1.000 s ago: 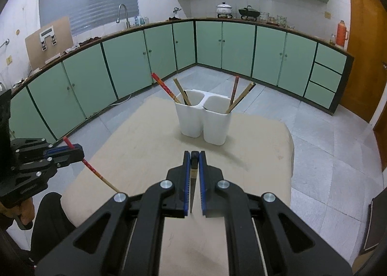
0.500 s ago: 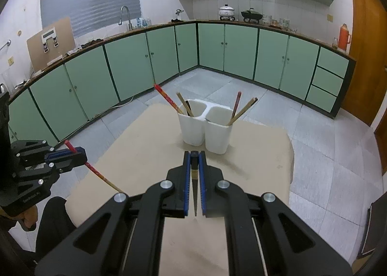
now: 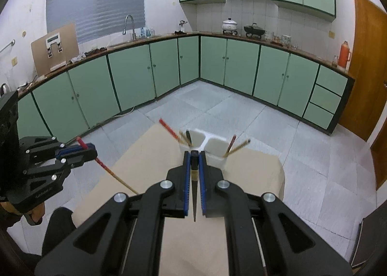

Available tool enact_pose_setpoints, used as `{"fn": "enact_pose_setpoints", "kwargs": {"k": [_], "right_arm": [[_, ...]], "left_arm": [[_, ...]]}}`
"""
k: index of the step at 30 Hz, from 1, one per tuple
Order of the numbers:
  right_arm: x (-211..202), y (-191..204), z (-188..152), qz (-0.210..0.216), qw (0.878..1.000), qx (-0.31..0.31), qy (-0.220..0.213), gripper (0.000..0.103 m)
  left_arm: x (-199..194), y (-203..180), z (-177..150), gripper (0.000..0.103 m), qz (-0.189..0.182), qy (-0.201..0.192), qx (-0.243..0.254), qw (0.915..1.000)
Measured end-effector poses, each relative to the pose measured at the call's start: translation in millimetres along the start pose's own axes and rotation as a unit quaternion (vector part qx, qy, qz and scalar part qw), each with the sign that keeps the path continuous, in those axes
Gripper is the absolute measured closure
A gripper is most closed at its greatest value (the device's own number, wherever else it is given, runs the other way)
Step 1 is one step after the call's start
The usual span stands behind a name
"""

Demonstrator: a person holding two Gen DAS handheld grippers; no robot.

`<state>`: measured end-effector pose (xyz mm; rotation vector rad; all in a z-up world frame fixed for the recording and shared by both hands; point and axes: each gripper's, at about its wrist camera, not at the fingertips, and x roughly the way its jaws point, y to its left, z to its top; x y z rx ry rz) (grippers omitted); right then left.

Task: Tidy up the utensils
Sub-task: 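Carry both chopsticks to the white cup holder and drop them into the cups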

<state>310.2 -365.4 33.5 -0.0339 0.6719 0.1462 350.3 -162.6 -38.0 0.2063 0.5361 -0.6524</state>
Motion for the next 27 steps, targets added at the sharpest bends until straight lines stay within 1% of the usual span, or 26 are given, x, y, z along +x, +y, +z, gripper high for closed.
{"fn": "enact_pose_setpoints", "kwargs": {"k": [4,8,11,14,19,22,24,27], "right_arm": [[-3,-7,32,-0.003,1.0,0.002,-0.012,0.097],[3,-15,60,-0.003,1.0,0.013,-0.017,0.097],[13,-23,80,-0.005,1.0,0.022,-0.015,0.097],[24,-30,98,-0.007,0.999,0.028,-0.016,0.097],[48,-50,123,-0.015,0.998,0.056,-0.025,0.097],[67,-63,131,-0.027,0.997,0.073,-0.028,0.097],[84,-71,132,-0.033,0.996,0.084,-0.026,0.097],[116,-82,125,-0.046,0.994,0.093,-0.017,0.097]], "left_arm": [[2,16,33,0.097,0.005,-0.017,-0.003,0.9998],[11,32,67,0.097,0.008,-0.031,-0.013,0.9994],[24,41,91,0.097,0.014,-0.043,-0.014,0.9989],[46,49,111,0.097,0.016,-0.046,-0.02,0.9986],[86,56,124,0.097,0.023,-0.046,-0.026,0.9983],[112,60,126,0.097,0.023,-0.046,-0.03,0.9982],[132,65,125,0.097,0.024,-0.043,-0.038,0.9981],[157,69,121,0.097,0.027,-0.041,-0.042,0.9979]]}}
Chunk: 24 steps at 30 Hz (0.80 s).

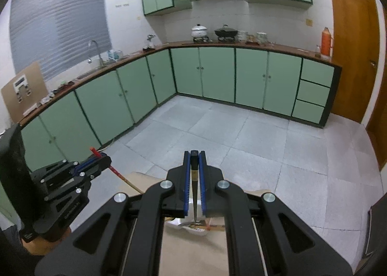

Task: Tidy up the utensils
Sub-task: 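Carry both chopsticks to the white cup holder and drop them into the cups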

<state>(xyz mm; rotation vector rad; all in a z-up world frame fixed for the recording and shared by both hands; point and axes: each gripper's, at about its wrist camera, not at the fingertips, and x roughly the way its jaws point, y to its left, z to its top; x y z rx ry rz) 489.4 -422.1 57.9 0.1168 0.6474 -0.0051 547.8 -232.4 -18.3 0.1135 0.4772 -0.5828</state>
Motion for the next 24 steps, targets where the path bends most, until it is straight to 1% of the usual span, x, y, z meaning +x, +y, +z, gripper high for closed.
{"fn": "enact_pose_setpoints", "kwargs": {"k": [7,12,16,18,19,20,21,22,23,24], "right_arm": [[61,-16,-21,-0.009,0.999,0.021,0.03,0.097],[89,-24,-34,-0.006,0.998,0.029,0.05,0.097],[99,-27,-41,-0.007,0.997,0.033,0.064,0.091],[100,-29,-43,-0.007,0.997,0.033,0.067,0.09],[99,-29,-44,-0.009,0.997,0.031,0.068,0.09],[98,-29,-45,-0.01,0.997,0.029,0.068,0.089],[96,-30,-46,-0.011,0.997,0.028,0.066,0.088],[93,-29,-47,-0.012,0.998,0.028,0.064,0.083],[90,-29,-47,-0.015,0.998,0.027,0.06,0.076],[86,-28,-48,-0.021,0.998,0.026,0.055,0.073]], "left_arm": [[48,6,-23,0.097,-0.001,0.019,-0.013,0.9997],[74,12,-46,0.097,-0.011,0.051,-0.024,0.9984],[82,15,-57,0.096,-0.012,0.065,-0.027,0.9974],[82,15,-60,0.089,-0.01,0.066,-0.026,0.9974],[81,16,-59,0.081,-0.009,0.066,-0.027,0.9974],[79,17,-60,0.07,-0.007,0.064,-0.029,0.9975],[74,19,-60,0.065,-0.005,0.058,-0.032,0.9978],[74,19,-57,0.059,-0.004,0.056,-0.034,0.9979],[70,20,-56,0.056,-0.002,0.052,-0.034,0.998],[66,22,-55,0.054,-0.002,0.049,-0.036,0.9981]]}}
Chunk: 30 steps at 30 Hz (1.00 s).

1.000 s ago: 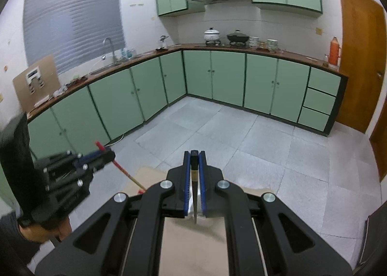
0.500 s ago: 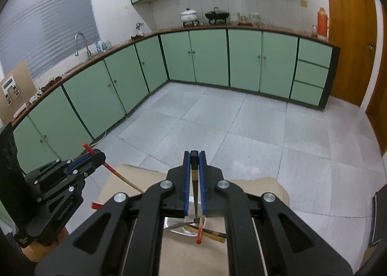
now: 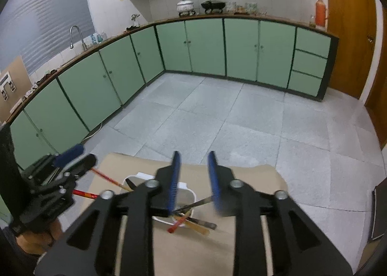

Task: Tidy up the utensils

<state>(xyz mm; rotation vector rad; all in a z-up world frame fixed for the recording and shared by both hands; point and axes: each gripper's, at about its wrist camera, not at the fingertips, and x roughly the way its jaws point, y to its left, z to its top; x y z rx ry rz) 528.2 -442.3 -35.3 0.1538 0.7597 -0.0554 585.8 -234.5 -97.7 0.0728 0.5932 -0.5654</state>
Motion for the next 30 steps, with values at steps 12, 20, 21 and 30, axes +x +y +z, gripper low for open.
{"fn": "enact_pose_setpoints", "kwargs": {"k": [12,20,21,30], "right_arm": [[-52,-14,-42,-0.042,0.997,0.019,-0.055,0.027],[-101,4,-116,-0.059,0.993,0.001,-0.101,0.007],[-106,6,-131,-0.056,0.993,0.004,-0.102,0.007],[-144,32,-226,-0.069,0.993,0.032,-0.095,0.006]], "left_arm": [[-71,25,-12,0.012,0.046,-0.025,-0.009,0.9986],[-126,26,-59,0.006,0.06,-0.019,-0.015,0.9979],[-135,25,-68,0.006,0.061,-0.021,-0.014,0.9978],[-193,8,-139,0.006,0.082,-0.007,-0.013,0.9965]]}}
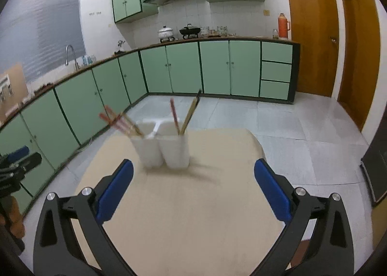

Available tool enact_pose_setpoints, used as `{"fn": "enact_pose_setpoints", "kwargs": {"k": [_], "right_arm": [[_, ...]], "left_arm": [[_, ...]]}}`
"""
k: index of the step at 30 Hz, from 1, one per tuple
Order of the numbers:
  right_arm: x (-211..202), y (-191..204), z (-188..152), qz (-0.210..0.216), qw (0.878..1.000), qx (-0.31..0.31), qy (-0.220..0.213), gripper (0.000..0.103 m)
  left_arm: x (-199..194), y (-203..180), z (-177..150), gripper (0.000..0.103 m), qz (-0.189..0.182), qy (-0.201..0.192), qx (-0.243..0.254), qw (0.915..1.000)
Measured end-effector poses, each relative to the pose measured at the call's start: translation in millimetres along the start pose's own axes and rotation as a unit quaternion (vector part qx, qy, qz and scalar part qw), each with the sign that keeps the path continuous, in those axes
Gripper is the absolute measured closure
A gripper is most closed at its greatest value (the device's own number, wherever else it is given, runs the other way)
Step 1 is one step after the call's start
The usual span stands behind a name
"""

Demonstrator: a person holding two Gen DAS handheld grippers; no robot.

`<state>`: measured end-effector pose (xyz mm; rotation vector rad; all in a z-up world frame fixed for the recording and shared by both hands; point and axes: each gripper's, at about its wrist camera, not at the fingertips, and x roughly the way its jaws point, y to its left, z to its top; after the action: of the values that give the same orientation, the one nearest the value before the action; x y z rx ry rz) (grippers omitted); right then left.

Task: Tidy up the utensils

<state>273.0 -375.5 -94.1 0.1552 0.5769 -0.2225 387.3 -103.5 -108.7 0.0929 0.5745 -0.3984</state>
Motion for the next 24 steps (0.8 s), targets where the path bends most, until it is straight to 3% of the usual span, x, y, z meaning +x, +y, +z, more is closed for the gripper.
{"fn": "enact_pose_setpoints", "kwargs": {"k": [5,11,15,24], "right_arm": [[-50,24,-39,-0.041,0.998,-0.027,-0.03,0.006],[-109,39,-71,-0.029,0.999,-0.02,-0.039,0.006],[-143,55,-86,-0.049,0.997,-0.032,-0.046,0.006],[-214,58,-119,-0.062,0.997,-0.01,-0.039,0.006]], "left_arm": [[-43,-4,-34,0.006,0.003,-0.005,-0.01,0.9999],[-96,-13,-62,0.006,0.034,-0.026,-0.01,0.999],[-131,-17,-80,0.006,0.045,-0.018,-0.019,0.9986],[-218,-17,-106,0.006,0.081,-0.045,-0.021,0.9955]]}}
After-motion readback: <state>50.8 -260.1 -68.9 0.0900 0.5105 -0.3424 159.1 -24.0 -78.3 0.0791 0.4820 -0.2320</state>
